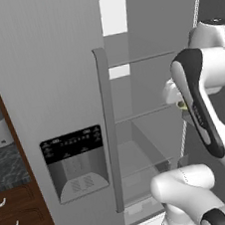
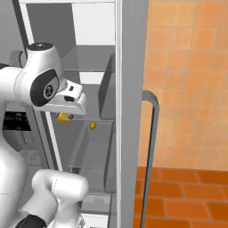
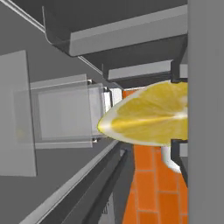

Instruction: Grab a lemon wedge from the fridge and one ice cube from the ice bowl, and put them in the glass of lemonade.

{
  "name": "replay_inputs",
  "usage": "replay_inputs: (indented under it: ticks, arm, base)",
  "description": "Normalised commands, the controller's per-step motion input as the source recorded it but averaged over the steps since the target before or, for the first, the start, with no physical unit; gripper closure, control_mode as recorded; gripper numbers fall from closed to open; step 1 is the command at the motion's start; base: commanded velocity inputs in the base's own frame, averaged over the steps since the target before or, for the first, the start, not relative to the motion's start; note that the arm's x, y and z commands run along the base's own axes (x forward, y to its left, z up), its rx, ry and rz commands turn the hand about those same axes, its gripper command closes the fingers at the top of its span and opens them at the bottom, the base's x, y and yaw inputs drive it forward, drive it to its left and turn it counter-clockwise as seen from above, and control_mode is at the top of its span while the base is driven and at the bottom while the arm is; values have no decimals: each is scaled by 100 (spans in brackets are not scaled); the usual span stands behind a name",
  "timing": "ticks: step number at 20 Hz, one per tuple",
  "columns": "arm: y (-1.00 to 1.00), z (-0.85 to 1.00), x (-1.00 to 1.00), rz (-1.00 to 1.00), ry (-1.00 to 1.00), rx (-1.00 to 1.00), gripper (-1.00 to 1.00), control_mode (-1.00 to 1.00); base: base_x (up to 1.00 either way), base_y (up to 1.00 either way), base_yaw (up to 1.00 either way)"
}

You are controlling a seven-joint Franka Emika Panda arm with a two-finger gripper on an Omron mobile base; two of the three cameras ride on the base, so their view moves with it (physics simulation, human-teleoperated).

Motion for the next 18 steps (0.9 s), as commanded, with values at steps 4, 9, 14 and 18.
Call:
replay_inputs:
  ticks: [4, 9, 14, 18]
  arm:
    - [12, -4, -98, 0, 11, 0, 100, -100]
    - [13, 2, -76, 0, 4, 0, 100, -100]
    - [4, 5, -18, 0, 0, 0, 100, -100]
    - [0, 0, 0, 0, 0, 0, 100, -100]
  base:
    - [0, 0, 0]
    - [0, 0, 0]
    - [0, 0, 0]
    - [0, 0, 0]
